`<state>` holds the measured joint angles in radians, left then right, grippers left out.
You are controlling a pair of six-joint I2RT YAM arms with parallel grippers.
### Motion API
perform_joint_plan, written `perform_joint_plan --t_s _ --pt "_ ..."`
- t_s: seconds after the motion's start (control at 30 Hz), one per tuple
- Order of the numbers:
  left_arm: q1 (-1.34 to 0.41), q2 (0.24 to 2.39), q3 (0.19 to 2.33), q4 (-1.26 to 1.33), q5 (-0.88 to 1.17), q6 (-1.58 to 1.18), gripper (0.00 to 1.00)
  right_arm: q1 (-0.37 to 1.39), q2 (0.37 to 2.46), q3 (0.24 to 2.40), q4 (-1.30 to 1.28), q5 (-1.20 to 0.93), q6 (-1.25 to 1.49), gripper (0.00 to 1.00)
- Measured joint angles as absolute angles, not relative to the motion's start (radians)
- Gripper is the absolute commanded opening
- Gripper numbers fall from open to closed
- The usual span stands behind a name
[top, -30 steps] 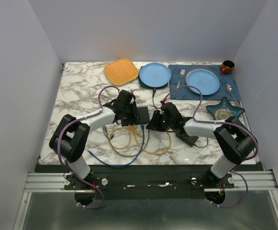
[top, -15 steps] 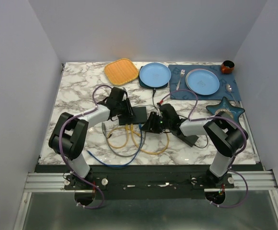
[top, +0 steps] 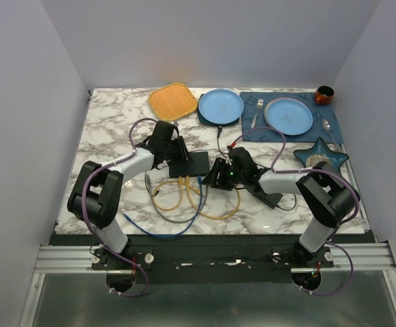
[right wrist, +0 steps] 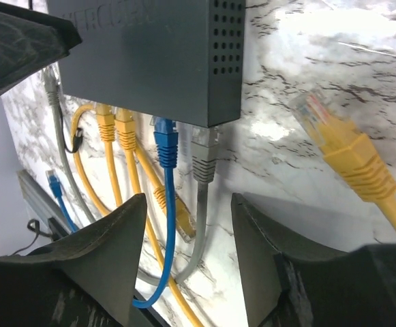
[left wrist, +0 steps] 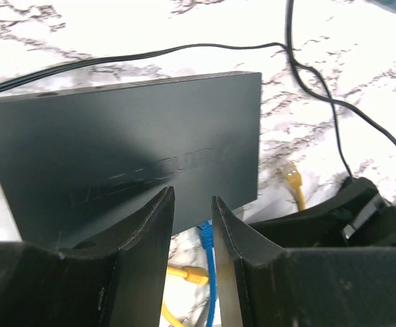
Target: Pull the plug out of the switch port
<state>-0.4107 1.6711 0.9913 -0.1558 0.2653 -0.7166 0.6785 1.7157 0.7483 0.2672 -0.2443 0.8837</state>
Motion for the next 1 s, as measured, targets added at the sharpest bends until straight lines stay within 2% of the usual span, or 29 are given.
perform_joint_plan --t_s 0.2,0.3,0.47,0.6,0.8,1.0 --pt "-0.411 1.711 1.003 -0.128 0.290 -0.721 0.42 0.677 1.702 0.792 0.144 -0.160 0.861 0.54" --pt "-0.411 1.747 1.008 -0.109 0.313 -0.738 0.42 0.674 1.676 0.802 0.064 -0.114 0.834 0.54" --pt "-0.410 1.769 1.010 -0.057 0.336 -0.772 0.42 0.673 1.537 0.757 -0.111 0.020 0.795 0.59" --pt "-0.409 1.777 1.005 -0.028 0.342 -0.802 0.42 0.672 1.480 0.813 -0.238 0.146 0.731 0.61" --pt "-0.403 1.775 0.971 0.031 0.346 -0.846 0.42 0.660 1.552 0.954 -0.324 0.256 0.625 0.60" --pt "-0.400 1.753 0.913 0.100 0.352 -0.878 0.42 0.659 1.650 1.014 -0.361 0.272 0.569 0.60"
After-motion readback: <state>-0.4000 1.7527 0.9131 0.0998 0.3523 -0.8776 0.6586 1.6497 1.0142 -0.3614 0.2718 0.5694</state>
